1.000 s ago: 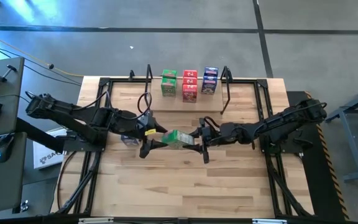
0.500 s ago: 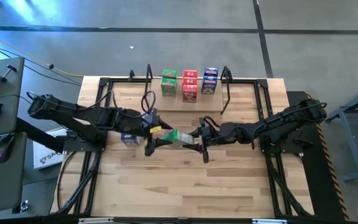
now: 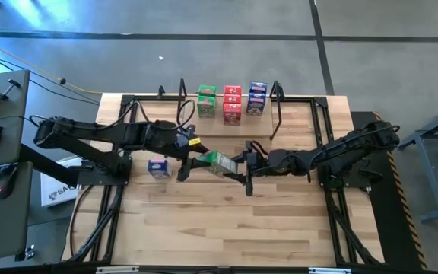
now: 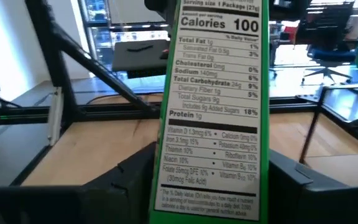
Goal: Stack cereal on shelf
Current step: Put the green cereal box on the shelf aligned with the other green cereal boxes
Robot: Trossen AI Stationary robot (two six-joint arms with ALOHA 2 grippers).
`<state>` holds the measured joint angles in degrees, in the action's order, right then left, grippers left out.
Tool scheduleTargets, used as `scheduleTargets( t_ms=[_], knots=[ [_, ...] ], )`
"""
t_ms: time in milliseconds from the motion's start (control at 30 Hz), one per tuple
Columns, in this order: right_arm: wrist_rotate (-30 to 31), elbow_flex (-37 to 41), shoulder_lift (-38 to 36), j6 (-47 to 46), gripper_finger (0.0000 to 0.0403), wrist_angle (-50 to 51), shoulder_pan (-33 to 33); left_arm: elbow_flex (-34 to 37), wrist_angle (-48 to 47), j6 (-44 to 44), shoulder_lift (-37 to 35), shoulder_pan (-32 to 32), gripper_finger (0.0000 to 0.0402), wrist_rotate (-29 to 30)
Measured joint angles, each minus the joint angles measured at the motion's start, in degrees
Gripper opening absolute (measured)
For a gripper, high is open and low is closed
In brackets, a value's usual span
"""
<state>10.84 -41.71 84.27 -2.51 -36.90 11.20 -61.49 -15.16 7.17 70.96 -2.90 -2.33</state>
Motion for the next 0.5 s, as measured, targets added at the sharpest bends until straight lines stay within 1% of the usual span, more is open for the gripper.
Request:
scheduleTargets(
  t_ms=[67, 167, 267, 333, 500],
  knots=[
    [1.34, 0.0, 0.0, 0.46, 0.0212, -0.05, 0.02, 0.0, -0.18, -0.52, -0.07, 1.06, 0.0174, -1.07],
    [4.49, 0.0, -0.33, 3.54, 0.0227, -0.02, 0.02, -0.51, -2.41, -1.79, -0.87, 2.82, 0.0167, -2.48],
    [7.47, 0.04, -1.53, 5.9, 0.0235, 0.78, 0.02, -3.93, -10.54, -4.09, -0.79, 4.61, 0.0165, -2.57],
    [8.64, 0.04, -2.98, 7.31, 0.0237, 2.08, 0.04, -6.22, -14.28, -5.96, -0.68, 5.63, 0.0165, -2.48],
    [8.81, 0.04, -6.81, 8.99, 0.0234, 8.56, 0.04, -11.08, -23.33, -11.28, -0.46, 9.69, 0.0165, -2.72]
  ],
)
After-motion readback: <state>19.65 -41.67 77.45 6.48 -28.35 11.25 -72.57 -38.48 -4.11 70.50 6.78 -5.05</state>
